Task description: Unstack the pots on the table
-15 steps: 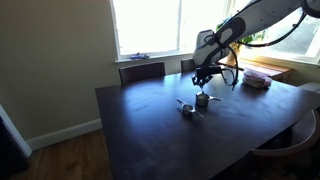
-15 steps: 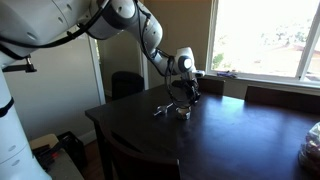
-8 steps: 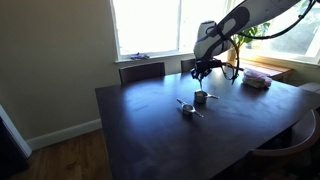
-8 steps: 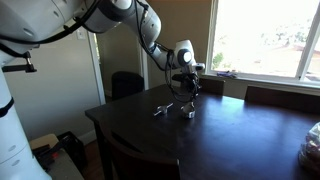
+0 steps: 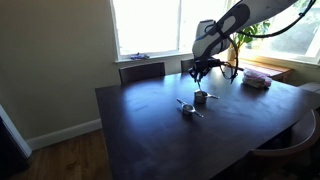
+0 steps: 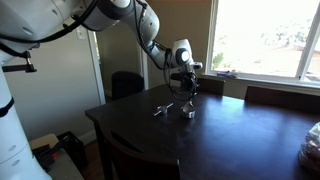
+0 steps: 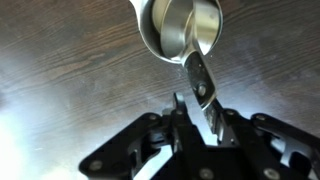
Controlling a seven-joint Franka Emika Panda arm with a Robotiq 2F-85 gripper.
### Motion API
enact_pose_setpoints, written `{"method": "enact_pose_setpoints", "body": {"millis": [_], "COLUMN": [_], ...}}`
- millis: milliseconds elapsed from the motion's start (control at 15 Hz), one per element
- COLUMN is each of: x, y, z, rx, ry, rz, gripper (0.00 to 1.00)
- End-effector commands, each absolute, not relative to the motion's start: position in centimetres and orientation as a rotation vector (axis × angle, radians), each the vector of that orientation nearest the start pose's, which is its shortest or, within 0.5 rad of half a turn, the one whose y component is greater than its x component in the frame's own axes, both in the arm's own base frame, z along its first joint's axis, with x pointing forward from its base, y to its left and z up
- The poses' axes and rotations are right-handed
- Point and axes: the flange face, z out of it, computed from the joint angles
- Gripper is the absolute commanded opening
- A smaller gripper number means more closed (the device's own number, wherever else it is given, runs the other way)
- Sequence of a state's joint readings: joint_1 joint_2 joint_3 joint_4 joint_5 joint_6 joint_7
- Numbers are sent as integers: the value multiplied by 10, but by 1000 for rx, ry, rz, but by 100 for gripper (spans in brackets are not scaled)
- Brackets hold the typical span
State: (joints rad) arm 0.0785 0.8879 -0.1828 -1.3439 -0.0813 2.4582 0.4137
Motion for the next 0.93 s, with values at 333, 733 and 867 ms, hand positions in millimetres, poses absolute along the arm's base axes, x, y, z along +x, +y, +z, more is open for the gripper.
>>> {"method": "enact_pose_setpoints", "body": {"millis": [333, 733, 867], "x": [743, 740, 739], "y": [-33, -28, -29], "z": [225, 215, 210], "rx": [-3242, -3245, -3248], "ry": [437, 388, 399], "rz": [-362, -281, -250], "gripper": [90, 61, 36]}}
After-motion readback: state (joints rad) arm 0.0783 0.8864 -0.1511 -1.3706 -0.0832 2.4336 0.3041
